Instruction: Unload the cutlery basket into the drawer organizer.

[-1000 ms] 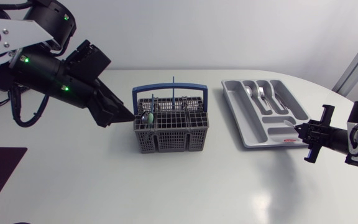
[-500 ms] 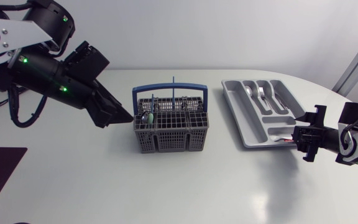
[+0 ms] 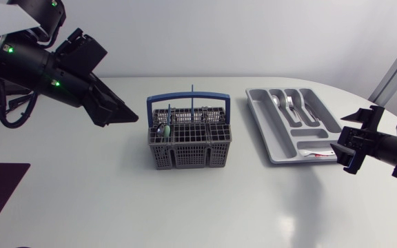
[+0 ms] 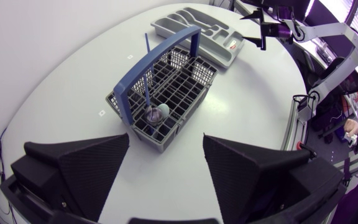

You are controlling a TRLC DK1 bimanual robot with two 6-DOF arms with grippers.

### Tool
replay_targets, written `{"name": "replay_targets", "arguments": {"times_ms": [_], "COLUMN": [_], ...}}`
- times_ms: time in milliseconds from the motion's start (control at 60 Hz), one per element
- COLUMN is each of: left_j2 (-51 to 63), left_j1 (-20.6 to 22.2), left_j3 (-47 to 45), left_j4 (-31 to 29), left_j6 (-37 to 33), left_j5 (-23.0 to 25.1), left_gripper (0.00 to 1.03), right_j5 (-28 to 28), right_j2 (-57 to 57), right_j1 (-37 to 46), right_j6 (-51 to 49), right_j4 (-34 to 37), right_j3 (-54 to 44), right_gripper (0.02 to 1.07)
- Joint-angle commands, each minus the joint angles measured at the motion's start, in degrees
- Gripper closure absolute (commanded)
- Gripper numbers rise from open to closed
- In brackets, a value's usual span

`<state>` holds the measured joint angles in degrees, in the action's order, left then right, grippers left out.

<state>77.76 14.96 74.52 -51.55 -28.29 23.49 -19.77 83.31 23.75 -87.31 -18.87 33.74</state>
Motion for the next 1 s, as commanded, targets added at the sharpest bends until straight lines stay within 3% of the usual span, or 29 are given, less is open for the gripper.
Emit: {"name": "replay_targets", "arguments": {"times_ms": [0,233,383,667,983], "left_j2": [1.2,2.8,3.7,10.8,25.1], "left_j1": [1.6,6.3,8.3,7.1,7.8], "left_j3": [-1.7,-4.5,-1.6,13.5,30.7], "left_j4": [0.5,5.6,7.9,2.9,-2.6], "left_j6": [-0.5,2.2,3.8,2.4,1.9], "left_j5": [0.2,0.1,-3.0,-3.1,-3.0], "left_gripper": [0.04,0.04,0.04,0.04,0.04], "right_j5": [-1.3,-2.6,-3.6,-4.8,-4.3], "right_j2": [-4.7,-14.4,-19.7,-31.0,-34.9], "right_j1": [0.0,-2.3,-3.3,-6.2,-9.2], "right_j6": [5.0,13.7,16.0,17.5,19.0], "right_j4": [3.8,12.5,18.2,27.8,31.6], "right_j3": [0.6,-0.6,-0.9,-4.5,-5.8], "right_gripper": [0.08,0.08,0.08,0.08,0.08]}}
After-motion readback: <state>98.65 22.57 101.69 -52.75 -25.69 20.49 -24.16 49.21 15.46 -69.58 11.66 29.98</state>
